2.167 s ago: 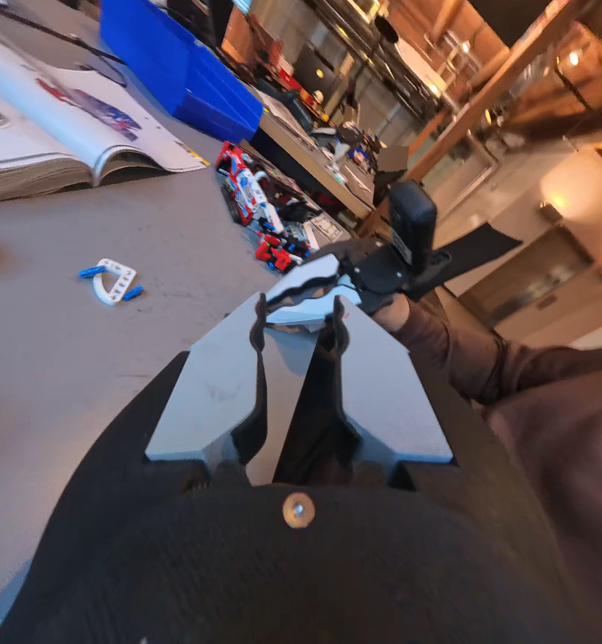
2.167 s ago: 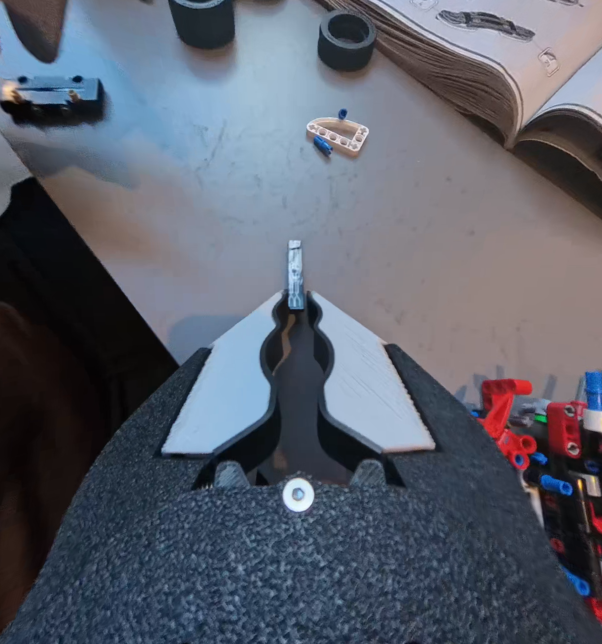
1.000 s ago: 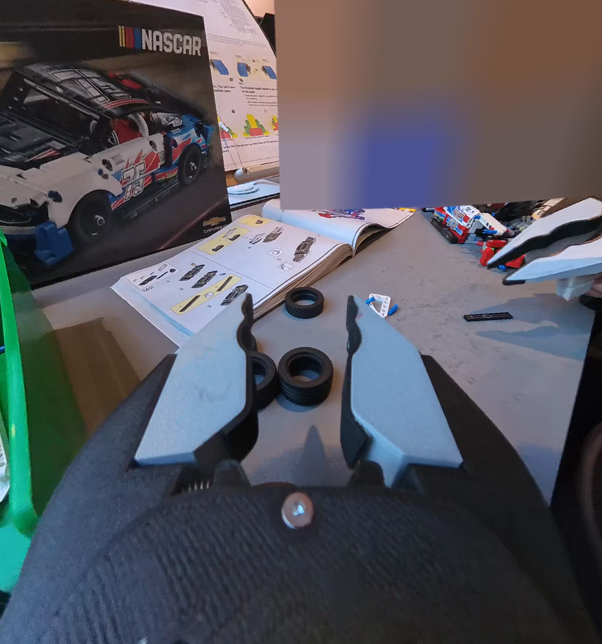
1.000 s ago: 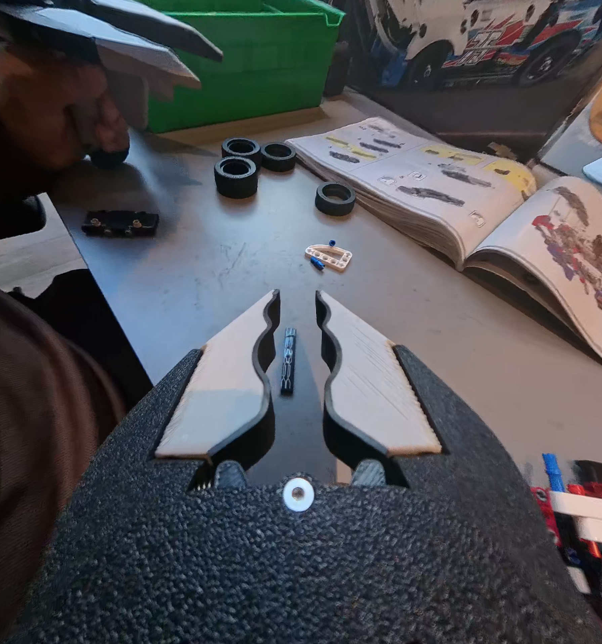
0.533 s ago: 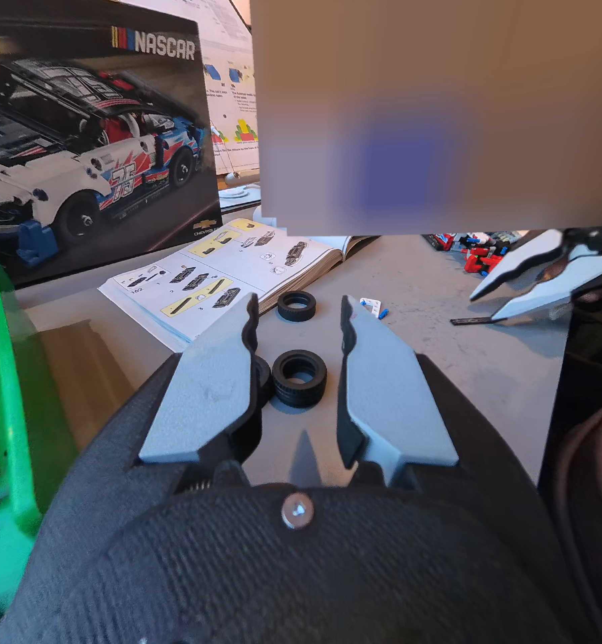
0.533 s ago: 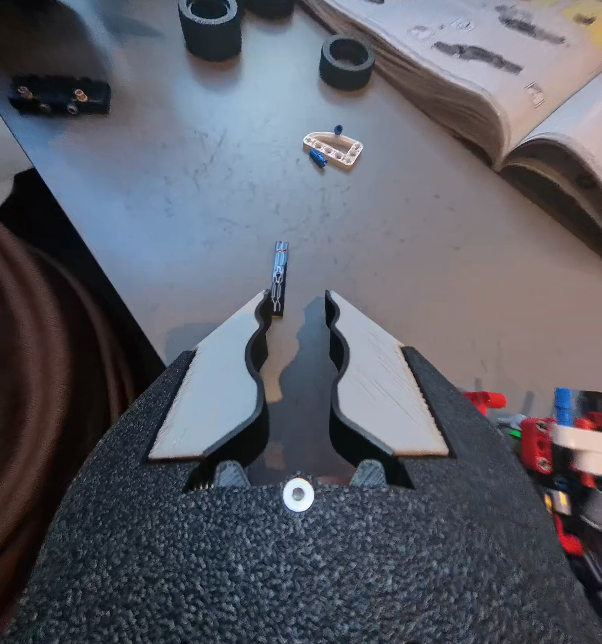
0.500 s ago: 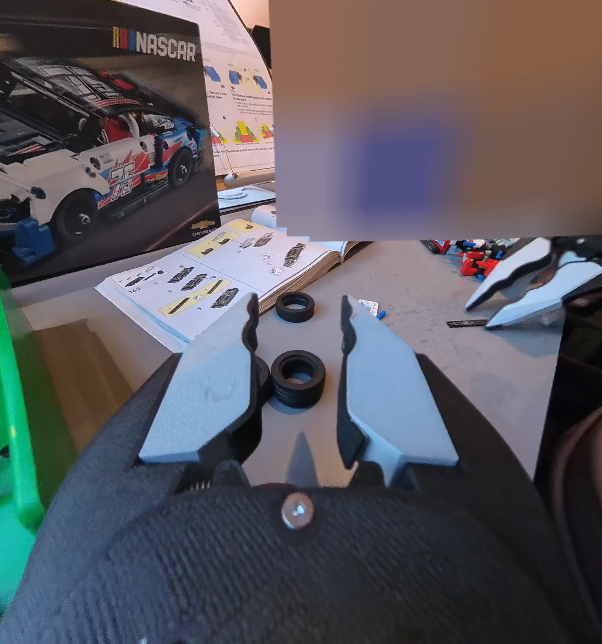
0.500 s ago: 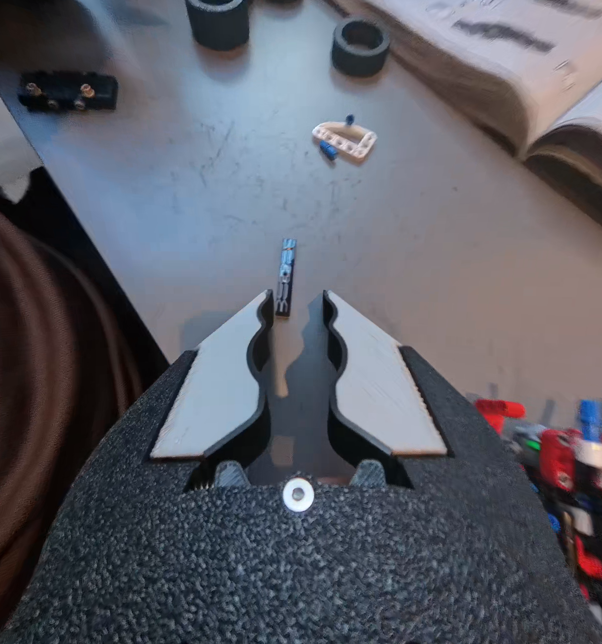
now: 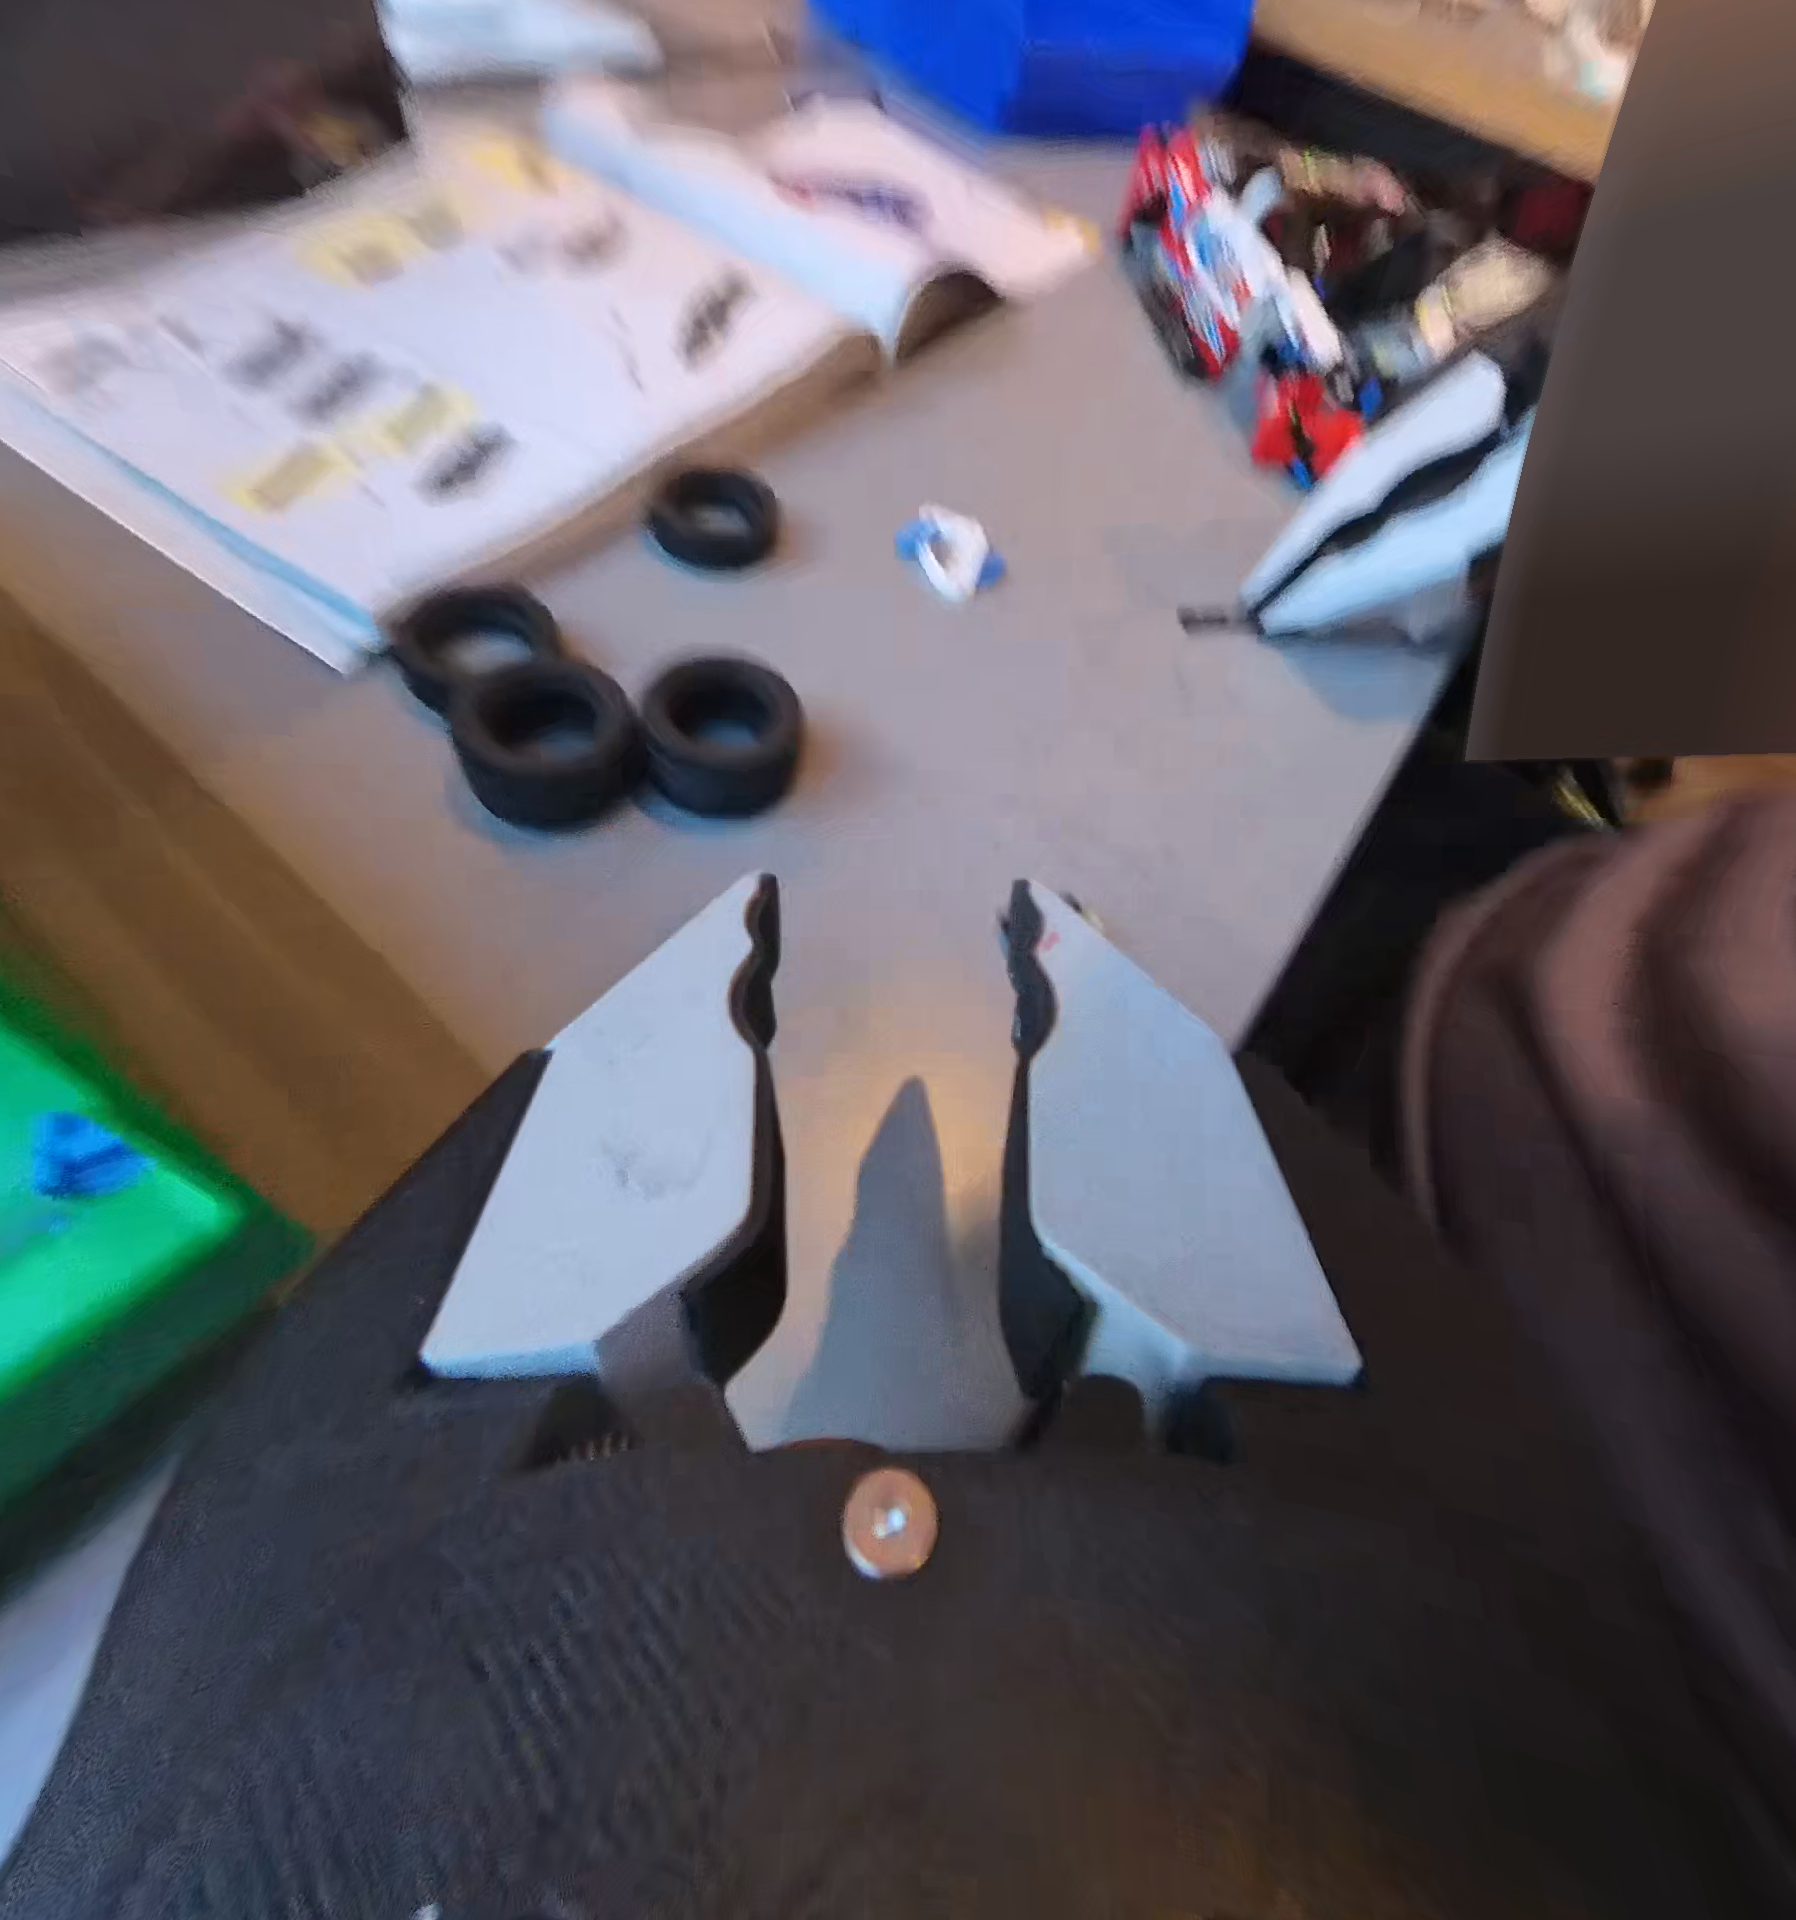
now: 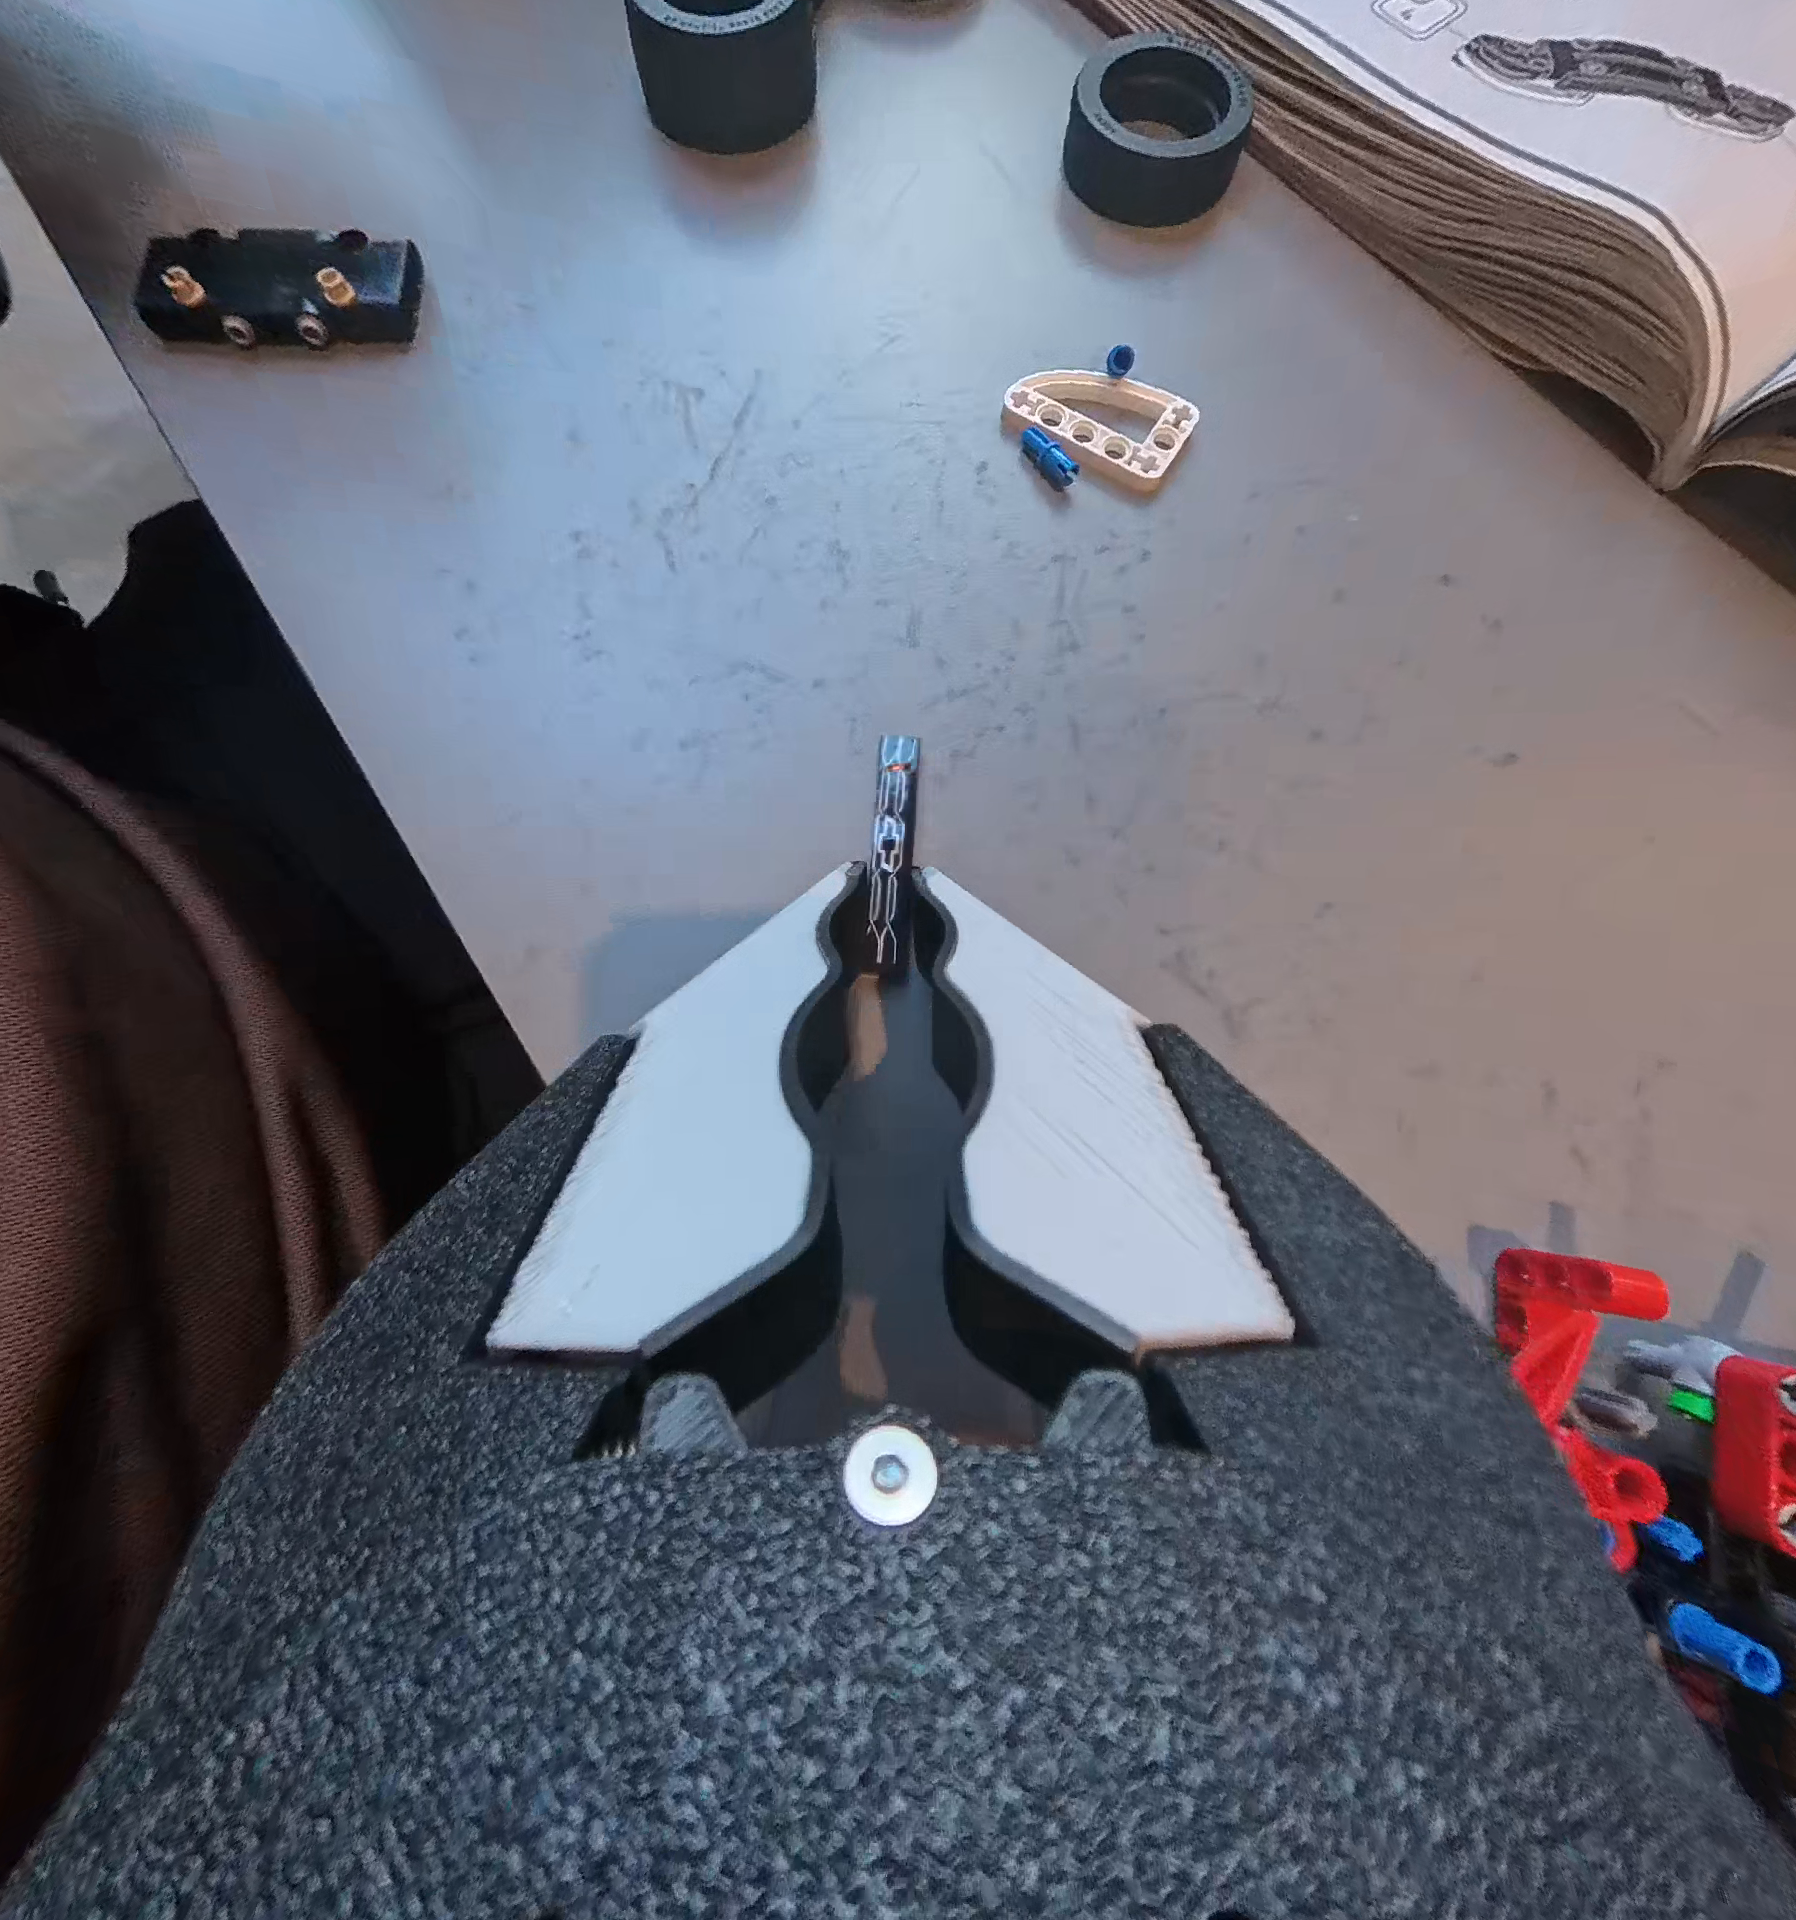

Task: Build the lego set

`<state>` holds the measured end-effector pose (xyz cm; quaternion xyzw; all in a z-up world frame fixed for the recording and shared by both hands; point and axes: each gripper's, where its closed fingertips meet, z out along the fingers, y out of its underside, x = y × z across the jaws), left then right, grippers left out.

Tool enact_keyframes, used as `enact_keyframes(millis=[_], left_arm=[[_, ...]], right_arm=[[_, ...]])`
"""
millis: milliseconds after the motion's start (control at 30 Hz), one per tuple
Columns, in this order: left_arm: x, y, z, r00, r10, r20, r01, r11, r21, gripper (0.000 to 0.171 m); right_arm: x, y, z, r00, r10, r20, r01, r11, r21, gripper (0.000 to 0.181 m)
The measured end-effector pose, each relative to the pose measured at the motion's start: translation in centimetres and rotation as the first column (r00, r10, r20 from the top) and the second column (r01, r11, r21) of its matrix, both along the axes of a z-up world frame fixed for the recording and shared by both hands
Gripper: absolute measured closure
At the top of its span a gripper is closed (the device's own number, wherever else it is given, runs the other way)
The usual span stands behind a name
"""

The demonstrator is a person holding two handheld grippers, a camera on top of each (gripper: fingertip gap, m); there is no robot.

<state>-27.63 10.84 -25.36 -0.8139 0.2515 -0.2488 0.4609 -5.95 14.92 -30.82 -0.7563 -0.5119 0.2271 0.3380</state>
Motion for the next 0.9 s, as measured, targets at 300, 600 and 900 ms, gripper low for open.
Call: enact_keyframes(millis=[300, 600, 900], left_arm=[[2.9, -4.7, -3.7, 0.986, -0.15, -0.069, 0.132, 0.967, -0.22, 0.134], [5.8, -4.7, -4.4, 0.979, -0.202, 0.001, 0.194, 0.941, -0.277, 0.149], [9.2, -2.8, -3.0, 0.956, -0.29, 0.048, 0.293, 0.927, -0.234, 0.144]], right_arm=[[0.2, 0.2, 0.0, 0.999, -0.033, -0.034, 0.032, 0.999, -0.042, 0.173], [-0.1, 0.2, 0.0, 0.998, -0.045, -0.049, 0.042, 0.997, -0.061, 0.169], [-0.2, 0.4, 0.0, 0.995, -0.066, -0.073, 0.058, 0.992, -0.111, 0.173]])
